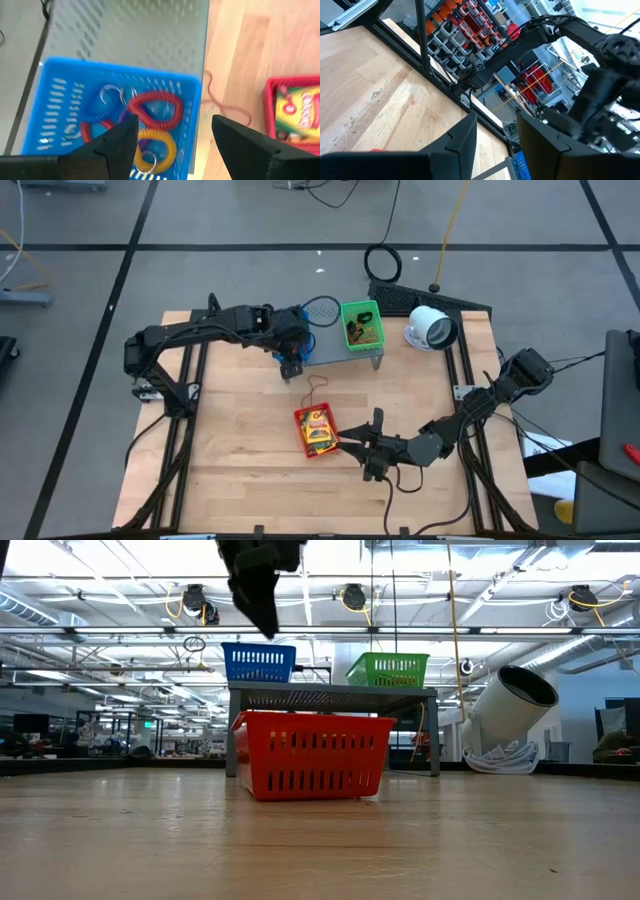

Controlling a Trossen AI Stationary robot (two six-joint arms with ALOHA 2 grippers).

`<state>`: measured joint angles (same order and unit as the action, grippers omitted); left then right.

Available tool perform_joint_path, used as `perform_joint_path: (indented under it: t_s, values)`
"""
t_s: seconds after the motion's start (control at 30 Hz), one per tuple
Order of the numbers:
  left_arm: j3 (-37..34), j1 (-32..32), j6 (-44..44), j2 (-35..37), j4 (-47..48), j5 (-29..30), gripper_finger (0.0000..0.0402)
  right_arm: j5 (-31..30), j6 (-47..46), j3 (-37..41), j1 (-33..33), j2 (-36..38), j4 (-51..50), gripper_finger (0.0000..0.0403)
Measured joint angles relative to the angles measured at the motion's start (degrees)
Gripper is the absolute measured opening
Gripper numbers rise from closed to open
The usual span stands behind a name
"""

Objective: Pick & Place Office Desk Supplies
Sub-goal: Put the red bin on the shelf

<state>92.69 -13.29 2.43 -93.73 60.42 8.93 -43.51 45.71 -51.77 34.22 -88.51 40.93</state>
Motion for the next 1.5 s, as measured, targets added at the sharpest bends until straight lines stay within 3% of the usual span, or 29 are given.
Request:
perform_joint_path:
  t_s: [0.13, 0.33, 0.4, 0.57, 0.73, 0.8, 0.9, 1.13, 1.33, 1.5]
  values:
    - [4.27, 1.35, -2.01, 0.04, -0.2, -3.51, 0.0258, -3.46, 0.74, 0.02, 0.72, -0.02, 0.39, 0.013]
    - [9.69, 7.47, -8.9, 0.17, -0.01, -19.39, 0.0258, -23.16, 9.62, -0.99, 6.45, -0.02, 5.51, 0.013]
    - [9.65, 11.25, -10.58, 0.07, 0.49, -21.14, 0.0257, -27.2, 11.18, -2.34, 9.24, 0.2, 5.85, 0.013]
    - [6.59, 22.92, -17.29, 0.07, 0.83, -17.38, 0.0257, -33.28, 11.82, -6.37, 16.68, 0.23, 5.27, 0.013]
    - [1.45, 35.54, -26.1, 0.04, -3.44, -7.66, 0.0257, -32.37, 3.99, -8.98, 21.27, 0.24, -4.48, 0.013]
    - [-1.43, 39.76, -28.48, 0.04, -7.81, -3.88, 0.0257, -27.78, -2.61, -10.26, 21.36, 0.3, -11.94, 0.013]
    - [-5.87, 44.91, -29.86, 0.04, -15.15, 3.01, 0.0257, -15.72, -14.69, -12.8, 19.04, 0.21, -25.32, 0.013]
    - [-12.22, 50.82, -29.32, 0.04, -21.91, 19.72, 0.0257, 5.14, -45.81, -15.02, 6.36, -0.38, -51.95, 0.013]
    - [-13.65, 50.51, -27.9, 0.02, -20.66, 26.35, 0.0257, 24.37, -51.13, -15.04, -3.61, -5.12, -55.0, 0.013]
    - [-13.63, 48.95, -24.99, 0.02, -20.66, 30.22, 0.0257, 31.82, -50.69, -16.21, -9.11, -10.06, -54.39, 0.013]
